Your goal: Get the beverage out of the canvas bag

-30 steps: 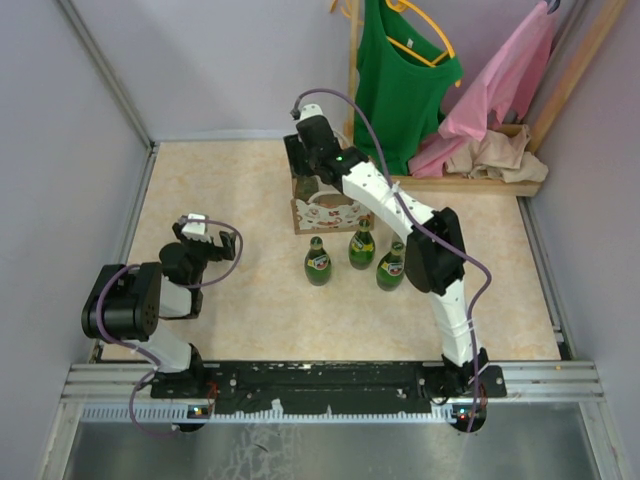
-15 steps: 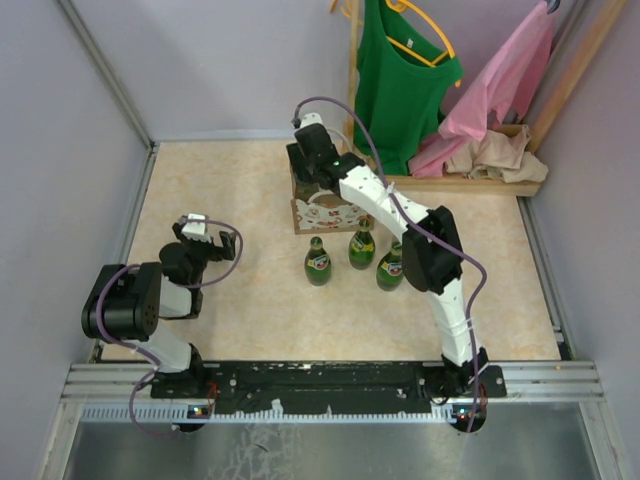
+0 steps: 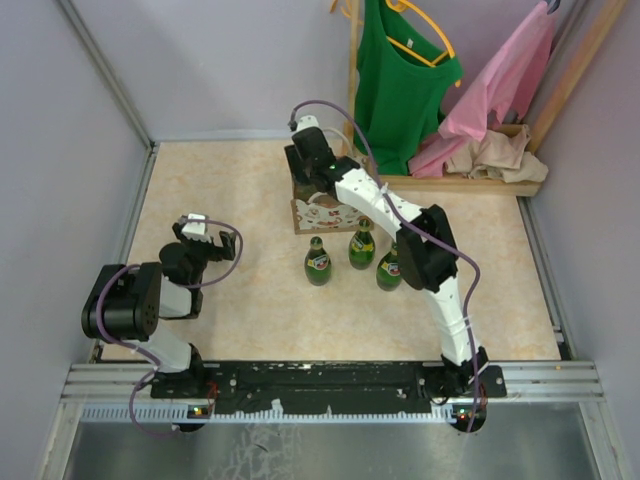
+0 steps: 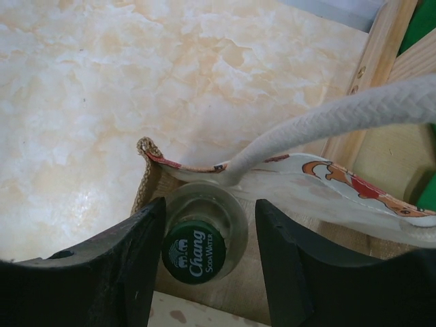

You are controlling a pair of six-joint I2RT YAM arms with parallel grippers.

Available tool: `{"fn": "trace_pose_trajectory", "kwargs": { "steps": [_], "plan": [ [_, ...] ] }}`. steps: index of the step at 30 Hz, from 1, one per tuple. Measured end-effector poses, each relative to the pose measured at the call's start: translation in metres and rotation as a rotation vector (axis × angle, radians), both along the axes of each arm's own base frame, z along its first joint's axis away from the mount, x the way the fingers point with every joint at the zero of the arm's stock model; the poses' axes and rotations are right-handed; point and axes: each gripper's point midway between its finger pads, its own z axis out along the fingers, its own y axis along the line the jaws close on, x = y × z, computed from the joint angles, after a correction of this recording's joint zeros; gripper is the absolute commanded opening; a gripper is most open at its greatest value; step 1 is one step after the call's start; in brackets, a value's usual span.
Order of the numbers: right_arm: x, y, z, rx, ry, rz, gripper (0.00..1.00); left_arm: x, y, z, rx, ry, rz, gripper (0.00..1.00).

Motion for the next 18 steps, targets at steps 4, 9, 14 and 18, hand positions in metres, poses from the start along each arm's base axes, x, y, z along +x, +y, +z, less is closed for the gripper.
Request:
{"fn": "trace_pose_trajectory", "kwargs": {
  "steps": [4, 9, 14, 18],
  "plan": [
    [0.0026, 0.0034, -0.0023, 0.004, -0.009, 0.006, 0.36, 0.0000, 0.0000, 0.0000, 0.000, 0.000, 0.000, 1.00],
    [0.0062, 0.0066, -0.0003, 0.005, -0.031, 0.011, 0.00, 0.0000, 0.0000, 0.0001, 0.000, 0.000, 0.000, 1.00],
    [0.0065, 0.0066, 0.0000, 0.001, -0.034, 0.013, 0.00, 0.0000, 0.0000, 0.0000, 0.000, 0.000, 0.000, 1.00],
    [0.0070, 0.0063, 0.0009, 0.000, -0.038, 0.011, 0.00, 0.0000, 0.0001, 0.0000, 0.000, 0.000, 0.000, 1.00]
  ]
}}
